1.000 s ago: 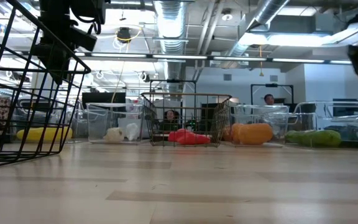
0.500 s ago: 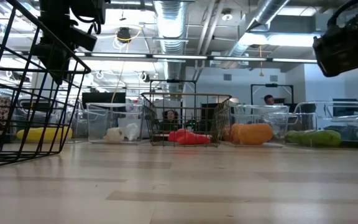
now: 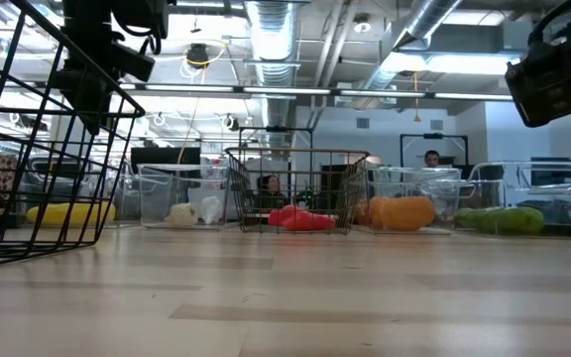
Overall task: Sort produce into baskets
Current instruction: Put the yellow corn into the left transparent bin
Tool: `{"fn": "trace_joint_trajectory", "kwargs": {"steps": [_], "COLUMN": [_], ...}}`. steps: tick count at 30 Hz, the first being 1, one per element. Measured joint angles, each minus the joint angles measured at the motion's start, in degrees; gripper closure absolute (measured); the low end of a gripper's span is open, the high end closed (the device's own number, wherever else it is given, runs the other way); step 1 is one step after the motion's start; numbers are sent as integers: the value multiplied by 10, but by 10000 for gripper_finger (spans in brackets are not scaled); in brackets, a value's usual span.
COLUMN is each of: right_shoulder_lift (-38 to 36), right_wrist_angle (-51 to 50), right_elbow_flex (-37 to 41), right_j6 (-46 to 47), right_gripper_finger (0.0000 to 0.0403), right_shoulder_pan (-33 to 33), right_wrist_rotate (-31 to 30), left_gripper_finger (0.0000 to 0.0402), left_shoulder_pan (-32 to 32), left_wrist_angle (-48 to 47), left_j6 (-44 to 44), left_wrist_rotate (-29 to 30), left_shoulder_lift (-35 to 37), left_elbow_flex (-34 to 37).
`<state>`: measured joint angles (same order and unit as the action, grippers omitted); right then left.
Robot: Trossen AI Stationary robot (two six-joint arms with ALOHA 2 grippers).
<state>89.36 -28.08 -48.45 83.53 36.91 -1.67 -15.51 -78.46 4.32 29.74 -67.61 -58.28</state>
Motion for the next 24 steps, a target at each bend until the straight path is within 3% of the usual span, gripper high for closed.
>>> {"fn": "trace_joint_trajectory", "kwargs": {"steps": [5,10,16,24], "right_shoulder_lift": [0,0,-1,-2], "right_wrist_angle": [-1,3,-10,-61], "right_elbow_flex": [0,0,0,0], "right_j6": [0,-15,-60,-2], "right_gripper_finger": [241,205,199,206], "right_shoulder_pan": [-4,-7,-7,16], "right_wrist_rotate": [0,2,74,75], "left_gripper_finger": [175,175,175,175], "left_shoulder_pan": [0,0,0,0], "left_wrist_angle": [1,13,30,30], "left_j6": [0,0,-7,-8], "left_wrist_rotate": [0,0,0,0], "left_shoulder_lift": [0,0,0,0], "left_elbow_flex": [0,0,0,0]}}
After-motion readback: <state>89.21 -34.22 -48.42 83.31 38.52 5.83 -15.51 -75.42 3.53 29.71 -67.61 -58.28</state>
